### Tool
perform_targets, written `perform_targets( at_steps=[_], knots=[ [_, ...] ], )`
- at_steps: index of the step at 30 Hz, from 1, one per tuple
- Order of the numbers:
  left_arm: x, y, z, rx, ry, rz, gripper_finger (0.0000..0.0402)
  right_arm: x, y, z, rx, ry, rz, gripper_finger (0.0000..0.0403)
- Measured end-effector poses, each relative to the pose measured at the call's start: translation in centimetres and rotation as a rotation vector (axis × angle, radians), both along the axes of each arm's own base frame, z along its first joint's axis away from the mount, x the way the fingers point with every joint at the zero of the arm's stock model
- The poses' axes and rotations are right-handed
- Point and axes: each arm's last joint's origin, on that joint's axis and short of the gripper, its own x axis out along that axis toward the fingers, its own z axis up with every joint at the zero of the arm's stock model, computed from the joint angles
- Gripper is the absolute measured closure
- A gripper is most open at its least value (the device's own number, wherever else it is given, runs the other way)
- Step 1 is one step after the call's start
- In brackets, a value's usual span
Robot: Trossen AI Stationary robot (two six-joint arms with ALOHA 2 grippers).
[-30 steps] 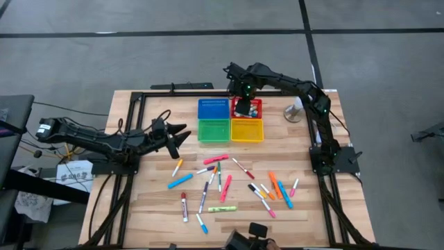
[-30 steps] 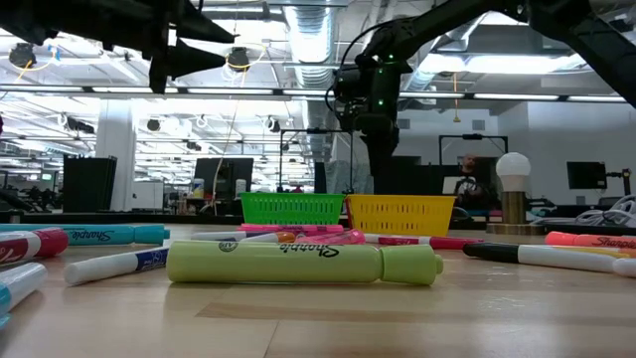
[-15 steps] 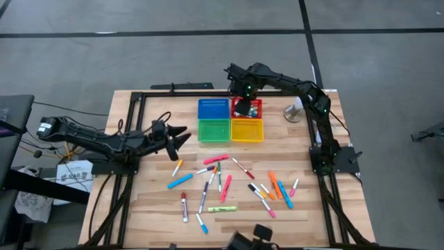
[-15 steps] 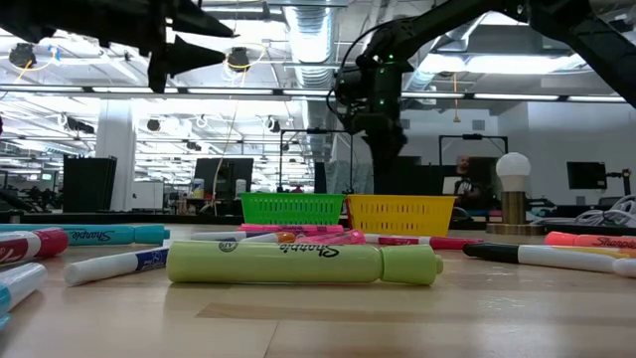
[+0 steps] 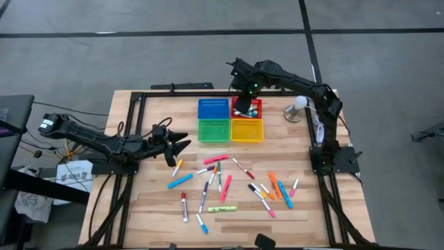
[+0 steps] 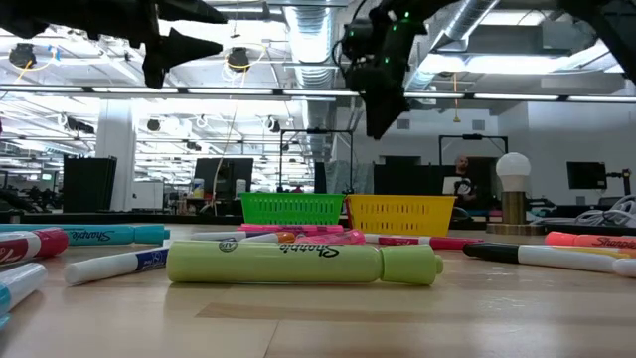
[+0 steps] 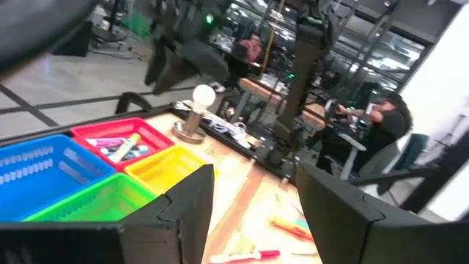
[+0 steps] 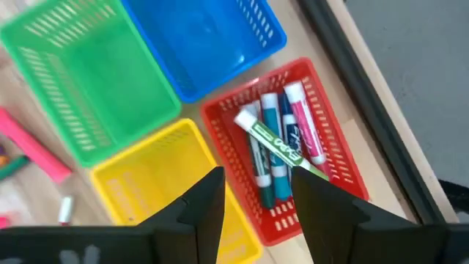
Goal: Pick & Place Markers
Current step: Put the red thick dry erase marker into the red bin
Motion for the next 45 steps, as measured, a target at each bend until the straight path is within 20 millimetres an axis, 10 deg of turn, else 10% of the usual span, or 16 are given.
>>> perform_targets(
  at_steps=[9,29,39,45],
  knots=[
    [-1.0,-1.2,0.2,-0.094,-0.005,-0.217,0.0207,1.5,4.5,1.3,-0.015,-0.036,-0.056,0.0259],
    [-2.6,-5.9,-2.8,-0.427,0.277,-0.492,0.0207,2.9,23.1,2.0,-0.203,-0.018,0.039,0.0262],
    [-0.8,-8.2,-4.1,-0.545,0.397,-0.404,0.0207,0.5,30.0,4.3,-0.139,-0.088,0.543,0.0268],
    [2.2,-10.3,-4.0,-0.559,0.415,-0.299,0.0207,-1.4,29.9,6.7,-0.144,-0.153,0.751,0.0270]
  ],
)
